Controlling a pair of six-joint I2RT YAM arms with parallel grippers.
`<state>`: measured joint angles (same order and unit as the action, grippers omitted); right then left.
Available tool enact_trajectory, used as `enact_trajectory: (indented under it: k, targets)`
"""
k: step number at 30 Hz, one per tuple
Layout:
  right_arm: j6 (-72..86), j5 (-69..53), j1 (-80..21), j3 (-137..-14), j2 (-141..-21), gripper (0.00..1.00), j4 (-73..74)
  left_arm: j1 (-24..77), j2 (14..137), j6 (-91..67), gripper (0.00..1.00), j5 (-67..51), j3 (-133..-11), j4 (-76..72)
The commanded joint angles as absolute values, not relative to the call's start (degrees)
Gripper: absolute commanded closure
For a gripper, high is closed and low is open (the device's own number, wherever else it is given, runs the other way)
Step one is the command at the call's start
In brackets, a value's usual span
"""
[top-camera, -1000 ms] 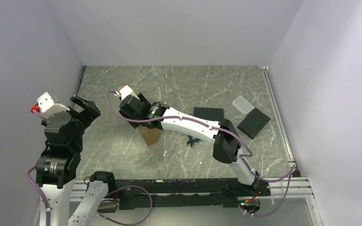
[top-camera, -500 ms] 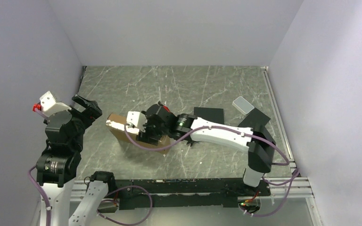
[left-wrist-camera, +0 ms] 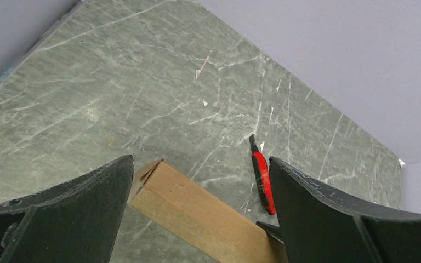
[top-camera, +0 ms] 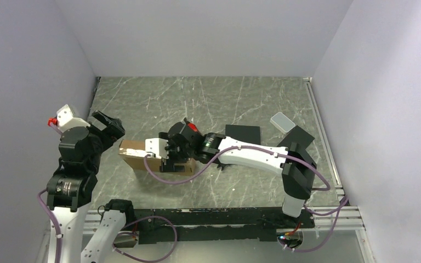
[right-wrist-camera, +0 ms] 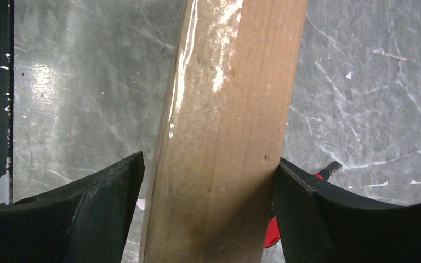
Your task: Unpack the express box
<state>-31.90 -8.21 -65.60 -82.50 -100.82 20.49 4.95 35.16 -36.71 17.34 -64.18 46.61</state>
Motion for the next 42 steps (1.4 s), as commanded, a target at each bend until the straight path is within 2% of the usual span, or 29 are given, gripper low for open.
enact_trajectory:
  k: [1, 2, 4, 12, 17, 20, 25, 27, 31, 37, 42]
  targets:
    - [-32.08, -8.63, -64.81, -82.87, -100.6, 0.08, 18.32, 5.1, 36.43, -37.32, 0.01, 12.97, -63.96, 45.38]
    - [-31.53, -8.06, -64.7, -82.2, -100.1, 0.03, 17.35, 5.1, 36.61, -37.04, 0.01, 11.95, -63.98, 45.31]
    - [-30.22, -7.08, -64.68, -81.67, -99.07, 0.01, 16.28, 5.1, 37.4, -36.37, 0.01, 9.44, -64.31, 45.0]
    - [-19.31, -0.43, -64.69, -86.04, -95.0, 0.0, 19.85, 5.1, 41.41, -32.31, 0.0, 2.22, -70.92, 49.69]
    - [-10.71, -2.34, -64.62, -91.56, -89.07, 0.0, 27.87, 5.1, 44.23, -33.28, 0.01, -1.28, -73.15, 55.97]
    - [-4.79, -3.91, -64.6, -90.54, -82.86, 0.0, 26.33, 5.1, 46.8, -32.67, 0.0, -4.68, -76.54, 60.77]
    - [8.52, 12.13, -62.12, -85.6, -75.42, 0.0, 21.73, 5.1, 44.58, -35.43, 0.01, -6.06, -74.07, 56.95]
    - [13.76, 14.86, -57.0, -84.5, -74.79, 0.0, 22.25, 5.1, 44.63, -36.49, 0.01, -4.27, -73.88, 55.59]
    - [21.51, 8.88, -45.83, -87.45, -79.46, 0.0, 26.35, 5.1, 47.42, -33.54, 0.01, -3.89, -77.22, 55.21]
    - [19.05, 12.2, -43.26, -96.68, -94.59, 0.0, 32.67, 5.1, 49.86, -25.55, 0.01, -4.71, -81.06, 59.57]
    - [20.17, 6.05, -40.85, -108.64, -105.6, 0.01, 40.31, 5.1, 53.12, -24.41, 0.01, -8.55, -89.04, 67.01]
